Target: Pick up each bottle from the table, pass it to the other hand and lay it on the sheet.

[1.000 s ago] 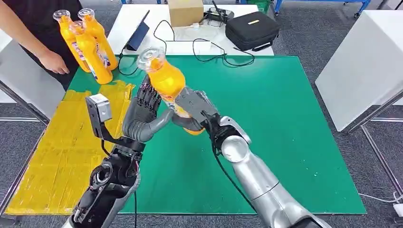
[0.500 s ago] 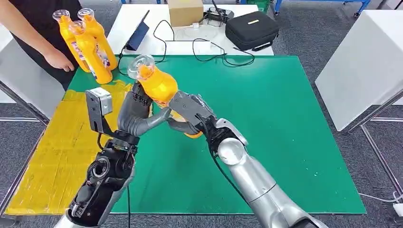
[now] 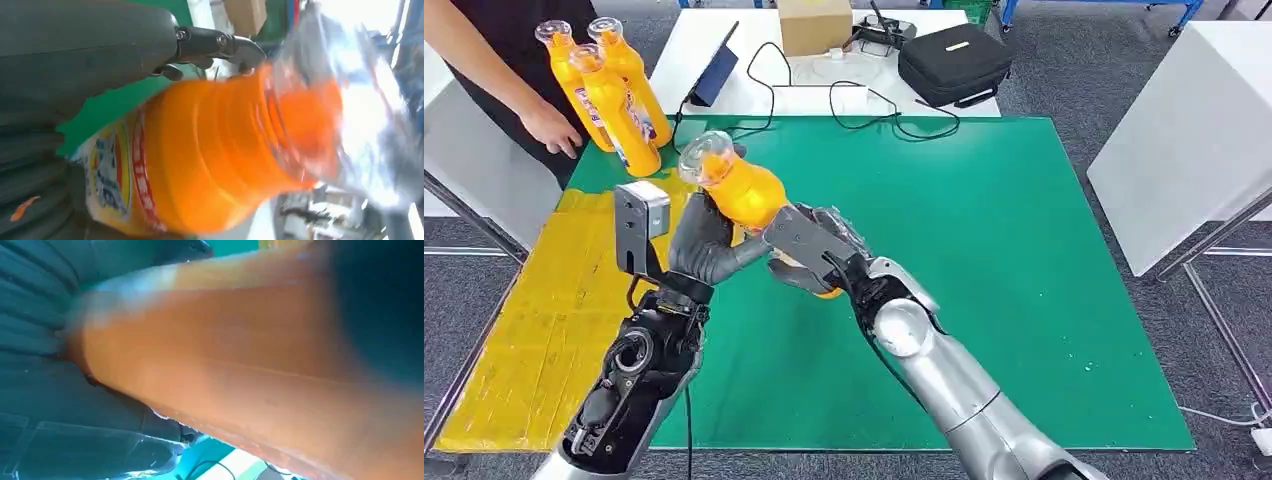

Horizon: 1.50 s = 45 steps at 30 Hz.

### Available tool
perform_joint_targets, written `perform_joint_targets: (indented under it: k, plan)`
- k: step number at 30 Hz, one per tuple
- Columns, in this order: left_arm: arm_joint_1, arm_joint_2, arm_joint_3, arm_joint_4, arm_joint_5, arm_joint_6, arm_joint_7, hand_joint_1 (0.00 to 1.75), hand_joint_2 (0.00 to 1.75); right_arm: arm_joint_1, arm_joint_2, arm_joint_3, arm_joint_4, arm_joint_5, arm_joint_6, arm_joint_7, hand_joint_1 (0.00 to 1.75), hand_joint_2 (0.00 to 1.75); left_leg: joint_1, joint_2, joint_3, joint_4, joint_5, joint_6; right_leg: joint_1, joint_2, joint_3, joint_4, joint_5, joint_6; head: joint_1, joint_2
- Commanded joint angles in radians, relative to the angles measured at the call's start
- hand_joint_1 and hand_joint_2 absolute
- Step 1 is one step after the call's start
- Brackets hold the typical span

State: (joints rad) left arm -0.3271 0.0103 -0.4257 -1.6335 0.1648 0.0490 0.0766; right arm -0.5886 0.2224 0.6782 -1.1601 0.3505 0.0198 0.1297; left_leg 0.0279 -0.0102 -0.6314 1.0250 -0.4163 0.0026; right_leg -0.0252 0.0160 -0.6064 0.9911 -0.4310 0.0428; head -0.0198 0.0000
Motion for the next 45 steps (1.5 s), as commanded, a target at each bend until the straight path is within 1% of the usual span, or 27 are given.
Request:
perform_joint_targets:
  k: [1,2,6,7,9,11,13,14,15,16,19,24,25,27,28,29,30,33,34,35,36,37,40,42,43,44,45]
  plan:
    - [-0.051,0.023,-0.015,0.08,-0.004,-0.117,0.031,0.0,1.75,-0.022,-0.03,0.026,0.022,0.007,0.007,0.005,1.75,1.75,0.0,0.0,0.006,-0.001,-0.001,0.001,0.001,-0.003,0.006,-0.001,-0.002,-0.003,0.0,0.0]
    - [-0.055,0.018,-0.021,0.082,-0.007,-0.119,0.032,0.0,1.75,-0.026,-0.03,0.025,0.019,0.009,0.008,0.005,1.75,1.75,0.0,-0.001,0.003,-0.001,0.0,0.001,0.0,-0.003,0.003,0.0,-0.001,-0.002,-0.001,0.0]
    - [-0.061,-0.011,-0.036,0.086,0.042,-0.129,0.032,0.0,1.75,-0.045,-0.021,0.021,0.02,0.017,0.005,0.014,1.75,1.75,0.0,-0.001,0.004,0.0,-0.001,0.002,0.001,-0.004,0.005,0.0,-0.002,-0.003,-0.001,0.0]
    - [-0.06,-0.023,-0.041,0.088,0.072,-0.137,0.035,0.0,1.75,-0.048,-0.016,0.021,0.024,0.02,0.002,0.017,1.75,1.75,0.0,-0.001,0.002,0.0,-0.001,0.002,0.0,-0.003,0.002,0.0,-0.001,-0.002,0.0,0.0]
    - [-0.064,-0.027,-0.059,0.089,0.075,-0.131,0.036,0.0,1.75,-0.051,-0.009,0.023,0.031,0.024,-0.001,0.02,1.75,1.75,0.0,-0.002,0.003,0.0,-0.001,0.002,0.001,-0.004,0.004,0.0,-0.002,-0.003,0.0,0.0]
    - [-0.064,-0.026,-0.064,0.088,0.079,-0.128,0.036,0.0,1.75,-0.05,-0.008,0.023,0.033,0.025,-0.004,0.02,1.75,1.75,0.0,-0.001,0.001,0.0,0.0,0.001,0.0,-0.003,0.001,0.0,-0.001,-0.001,0.0,0.0]
    - [-0.064,-0.031,-0.072,0.09,0.091,-0.124,0.035,0.0,1.75,-0.049,-0.003,0.022,0.036,0.025,-0.008,0.02,1.75,1.75,-0.001,-0.002,0.006,0.0,-0.002,0.003,0.001,-0.005,0.007,0.0,-0.003,-0.004,0.0,0.0]
    - [-0.063,-0.036,-0.074,0.092,0.098,-0.123,0.036,0.0,1.75,-0.049,-0.001,0.024,0.036,0.027,-0.011,0.019,1.75,1.75,0.0,-0.001,0.003,0.0,-0.001,0.002,0.001,-0.004,0.003,0.0,-0.002,-0.003,0.0,0.0]
    - [-0.062,-0.044,-0.083,0.095,0.111,-0.12,0.038,0.0,1.75,-0.05,0.005,0.027,0.042,0.028,-0.015,0.018,1.75,1.75,0.0,-0.001,0.006,0.0,-0.002,0.003,0.001,-0.005,0.007,0.0,-0.003,-0.004,0.0,0.0]
    - [-0.063,-0.051,-0.091,0.096,0.123,-0.11,0.038,0.0,1.75,-0.052,0.011,0.03,0.05,0.024,-0.017,0.018,1.75,1.75,0.0,-0.001,0.003,0.0,-0.001,0.002,0.001,-0.004,0.003,0.0,-0.002,-0.003,0.0,0.0]
    - [-0.06,-0.067,-0.103,0.095,0.162,-0.066,0.031,0.0,1.75,-0.057,0.033,0.053,0.077,0.014,-0.019,0.013,1.75,1.75,0.0,-0.001,0.002,0.0,-0.001,0.001,0.0,-0.003,0.002,0.0,-0.001,-0.002,-0.001,0.0]
    - [-0.045,-0.061,-0.1,0.073,0.198,0.008,0.006,0.0,1.75,-0.06,0.061,0.095,0.116,-0.011,-0.014,0.005,1.75,1.75,-0.001,0.001,0.005,0.0,-0.002,0.002,0.001,-0.002,0.004,0.0,-0.002,-0.003,-0.001,0.0]
    - [-0.039,-0.057,-0.097,0.068,0.195,0.017,0.002,0.0,1.75,-0.057,0.07,0.104,0.12,-0.011,-0.013,0.005,1.75,1.75,-0.001,0.001,0.003,-0.001,-0.001,0.001,0.0,-0.001,0.002,0.0,-0.001,-0.002,0.0,0.0]
    - [-0.017,-0.049,-0.09,0.051,0.182,0.054,-0.012,0.0,1.75,-0.053,0.083,0.126,0.125,-0.016,-0.002,0.002,1.75,1.75,-0.001,0.002,0.007,-0.001,-0.003,0.002,0.001,-0.001,0.006,-0.001,-0.002,-0.004,-0.001,0.0]
    - [0.001,-0.045,-0.082,0.037,0.181,0.072,-0.022,0.05,1.75,-0.047,0.088,0.138,0.117,-0.018,0.0,0.002,1.75,1.75,-0.001,0.002,0.005,-0.001,-0.002,0.002,0.001,0.0,0.005,-0.001,-0.002,-0.003,0.0,0.0]
    - [0.01,-0.041,-0.079,0.029,0.173,0.083,-0.033,1.75,1.75,-0.043,0.089,0.142,0.11,-0.022,0.003,0.002,1.75,1.75,0.0,0.002,0.003,-0.001,-0.002,0.001,0.001,0.001,0.003,-0.001,-0.001,-0.002,0.0,0.0]
    - [0.019,-0.034,-0.079,0.019,0.145,0.103,-0.045,1.75,1.75,-0.038,0.088,0.15,0.097,-0.027,0.009,0.002,1.75,1.75,-0.001,0.003,0.005,-0.001,-0.002,0.002,0.0,0.001,0.004,-0.001,-0.002,-0.003,-0.001,0.0]
    - [0.048,-0.026,-0.064,-0.01,0.12,0.134,-0.06,1.75,1.75,-0.025,0.079,0.167,0.068,-0.042,0.027,0.009,1.75,1.75,0.0,0.001,0.002,-0.001,-0.002,0.001,0.0,0.0,0.002,0.0,-0.001,-0.002,0.0,0.0]
    - [0.057,-0.025,-0.057,-0.019,0.117,0.142,-0.062,1.75,1.75,-0.021,0.075,0.17,0.061,-0.048,0.032,0.011,1.75,1.75,0.0,0.002,0.004,-0.001,-0.002,0.001,0.001,-0.001,0.004,0.0,-0.002,-0.003,0.0,0.0]
    - [0.065,-0.023,-0.053,-0.026,0.115,0.144,-0.063,1.75,1.75,-0.016,0.071,0.173,0.057,-0.051,0.035,0.011,1.75,1.75,0.0,0.002,0.003,-0.001,-0.002,0.001,0.001,0.0,0.003,-0.001,-0.001,-0.002,-0.001,0.0]
    - [0.065,-0.023,-0.053,-0.026,0.115,0.144,-0.063,1.75,1.75,-0.016,0.071,0.173,0.057,-0.051,0.035,0.011,1.75,1.75,0.0,0.001,0.001,-0.001,-0.001,0.001,0.0,0.0,0.001,-0.001,-0.001,-0.002,0.0,0.0]
    - [0.066,-0.022,-0.052,-0.025,0.115,0.144,-0.063,1.75,1.75,-0.014,0.07,0.173,0.058,-0.051,0.035,0.011,1.75,1.75,0.0,0.002,0.003,-0.001,-0.002,0.001,0.001,0.0,0.003,-0.001,-0.001,-0.002,0.0,0.0]
    - [0.066,-0.022,-0.052,-0.025,0.115,0.144,-0.063,1.75,1.75,-0.014,0.07,0.173,0.058,-0.051,0.035,0.011,1.75,1.75,0.0,0.0,0.0,0.0,-0.001,0.001,0.001,-0.001,0.001,0.0,-0.001,-0.002,0.0,0.0]
    - [0.066,-0.022,-0.052,-0.025,0.115,0.144,-0.063,1.75,1.75,-0.014,0.07,0.173,0.058,-0.051,0.035,0.011,1.75,1.75,0.0,0.0,0.005,-0.001,-0.002,0.002,0.001,-0.002,0.005,0.0,-0.002,-0.004,0.0,0.0]
    - [0.066,-0.022,-0.052,-0.025,0.115,0.144,-0.063,1.75,1.75,-0.014,0.07,0.173,0.058,-0.051,0.035,0.011,1.75,1.75,0.0,0.0,-0.001,-0.001,0.0,0.001,0.0,-0.001,0.0,0.0,0.0,-0.001,-0.001,0.0]
    - [0.066,-0.022,-0.052,-0.025,0.115,0.144,-0.063,1.75,1.75,-0.014,0.07,0.173,0.058,-0.051,0.035,0.011,1.75,1.75,0.0,0.001,0.002,-0.001,-0.001,0.001,0.001,-0.001,0.002,0.0,-0.001,-0.003,0.0,0.0]
    - [0.066,-0.022,-0.052,-0.025,0.115,0.144,-0.063,1.75,1.75,-0.014,0.07,0.173,0.058,-0.051,0.035,0.011,1.75,1.75,0.0,0.0,0.0,-0.001,-0.001,0.001,0.001,-0.001,0.001,0.0,-0.001,-0.002,-0.001,0.0]
